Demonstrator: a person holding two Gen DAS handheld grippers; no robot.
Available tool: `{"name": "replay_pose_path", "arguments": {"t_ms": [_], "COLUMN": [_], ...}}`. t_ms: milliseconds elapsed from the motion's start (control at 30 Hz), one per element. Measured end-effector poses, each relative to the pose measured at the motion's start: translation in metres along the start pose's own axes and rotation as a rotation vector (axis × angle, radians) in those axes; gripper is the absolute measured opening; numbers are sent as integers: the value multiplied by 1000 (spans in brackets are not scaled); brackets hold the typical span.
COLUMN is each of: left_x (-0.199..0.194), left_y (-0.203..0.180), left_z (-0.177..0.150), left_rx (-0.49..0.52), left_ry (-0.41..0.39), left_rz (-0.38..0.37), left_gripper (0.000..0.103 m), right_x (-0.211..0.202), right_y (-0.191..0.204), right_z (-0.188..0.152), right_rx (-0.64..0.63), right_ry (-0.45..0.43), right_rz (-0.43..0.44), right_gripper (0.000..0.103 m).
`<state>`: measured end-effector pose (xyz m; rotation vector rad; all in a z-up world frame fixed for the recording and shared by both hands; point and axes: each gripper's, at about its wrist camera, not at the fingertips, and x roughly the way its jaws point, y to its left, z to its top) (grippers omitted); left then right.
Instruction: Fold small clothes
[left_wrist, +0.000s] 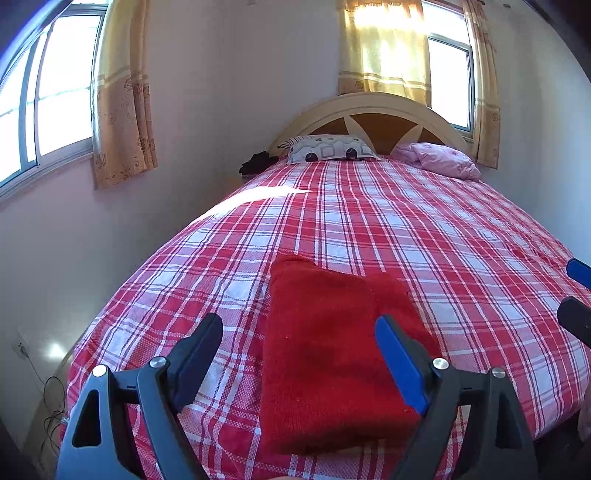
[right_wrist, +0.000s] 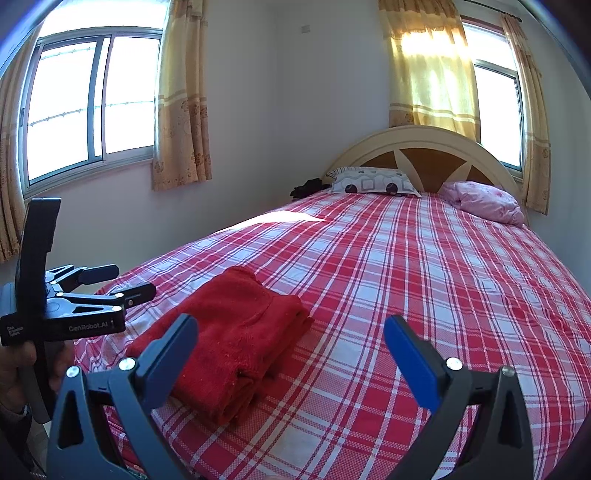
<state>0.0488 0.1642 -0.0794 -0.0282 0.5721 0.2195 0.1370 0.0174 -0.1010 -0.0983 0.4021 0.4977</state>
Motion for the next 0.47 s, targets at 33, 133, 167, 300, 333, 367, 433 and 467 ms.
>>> {"name": "replay_pose_path", "arguments": {"t_ms": [33,133,167,300,333,367,433,467], "left_x": [0,1,1,-3,-4,-5,-5,-5], "left_y": [0,0,1,0,0,0,-1,-1], "left_z": [0,0,0,-2,-2,-2,-2,-1], "left_rx": [0,-1,-2,1,1,0,5,7], "left_ry": [0,0,1,-21,-25,-27,-31,-34], "left_rz": [0,-7,-12,-33,-31,-38,-37,-38], "left_gripper": [86,86,86,86,86,86,86,86], "right_x": [1,1,2,2,2,2,1,0], "right_y": [0,0,0,-1,-1,-1,-2,-3], "right_z": [0,-1,-2,-3,-3,-3,-4,-4], "right_rx": [0,0,1,4,5,7,11,10], "right_ry": [2,6,8,13,13,12,10,11], "right_rz": [1,1,2,5,4,4,4,5], "right_gripper": [103,103,103,103,103,103,103,103]}}
